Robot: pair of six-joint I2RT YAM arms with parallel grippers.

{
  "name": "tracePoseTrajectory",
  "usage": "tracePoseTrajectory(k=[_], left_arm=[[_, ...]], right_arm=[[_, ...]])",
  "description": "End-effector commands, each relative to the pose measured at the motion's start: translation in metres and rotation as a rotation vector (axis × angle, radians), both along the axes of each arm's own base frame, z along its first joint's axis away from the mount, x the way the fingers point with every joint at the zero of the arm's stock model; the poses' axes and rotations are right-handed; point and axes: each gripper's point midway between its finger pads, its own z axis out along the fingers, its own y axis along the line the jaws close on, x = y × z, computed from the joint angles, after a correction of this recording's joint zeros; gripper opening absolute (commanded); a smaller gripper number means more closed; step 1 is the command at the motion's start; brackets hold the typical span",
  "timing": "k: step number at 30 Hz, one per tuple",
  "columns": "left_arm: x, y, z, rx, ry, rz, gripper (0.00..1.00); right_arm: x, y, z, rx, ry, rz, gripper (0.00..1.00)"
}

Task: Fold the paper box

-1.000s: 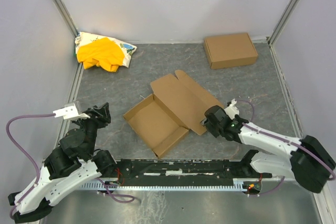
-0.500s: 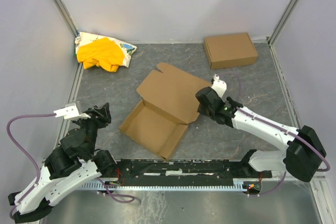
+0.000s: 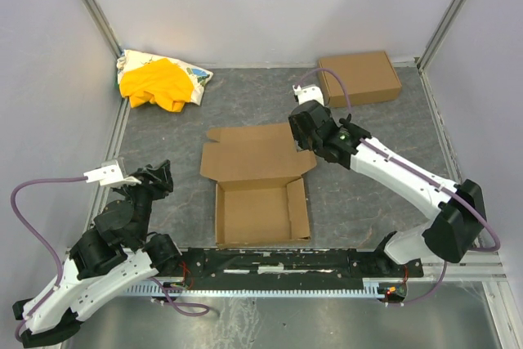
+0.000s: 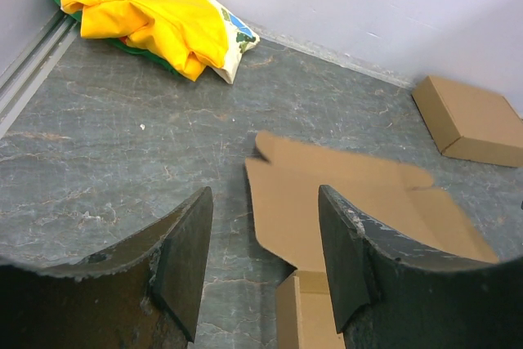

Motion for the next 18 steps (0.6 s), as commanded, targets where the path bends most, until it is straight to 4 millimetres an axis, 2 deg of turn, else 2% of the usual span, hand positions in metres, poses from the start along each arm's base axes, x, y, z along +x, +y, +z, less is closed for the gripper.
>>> tracePoseTrajectory(k=[1,3,6,8,11,13,16,18], left_arm=[[0.001,-0.001,0.008,-0.008,-0.026,-0.009,0.62],[0.000,0.000,0.008,-0.009,-0.027,-0.007,0.62],[0.000,0.000,0.008,-0.012,-0.029,-0.007,0.62],[0.000,-0.001,0.008,-0.010,-0.028,-0.006,0.62],[0.001,-0.002,0.007,-0.003,-0.025,-0.007,0.62],[0.002,-0.002,0.007,0.002,-0.023,-0.008,0.62],[0.002,-0.003,0.007,0.006,-0.020,-0.011,0.62],[0.001,-0.003,0.007,-0.001,-0.021,-0.012,0.62]], right_arm=[[0.005,-0.013,0.040,-0.038,-0.073,0.000,0.70],[-0.013,-0.007,0.027,-0.008,0.015,0.055,0.74],[-0.052,0.001,-0.011,0.063,0.185,0.146,0.79],[-0.078,0.005,-0.038,0.122,0.286,0.181,0.72],[-0.105,0.014,-0.076,0.222,0.405,0.192,0.52],[-0.116,0.019,-0.095,0.254,0.470,0.194,0.43],[-0.121,0.031,-0.109,0.311,0.524,0.189,0.42],[-0.122,0.042,-0.109,0.374,0.533,0.194,0.43]])
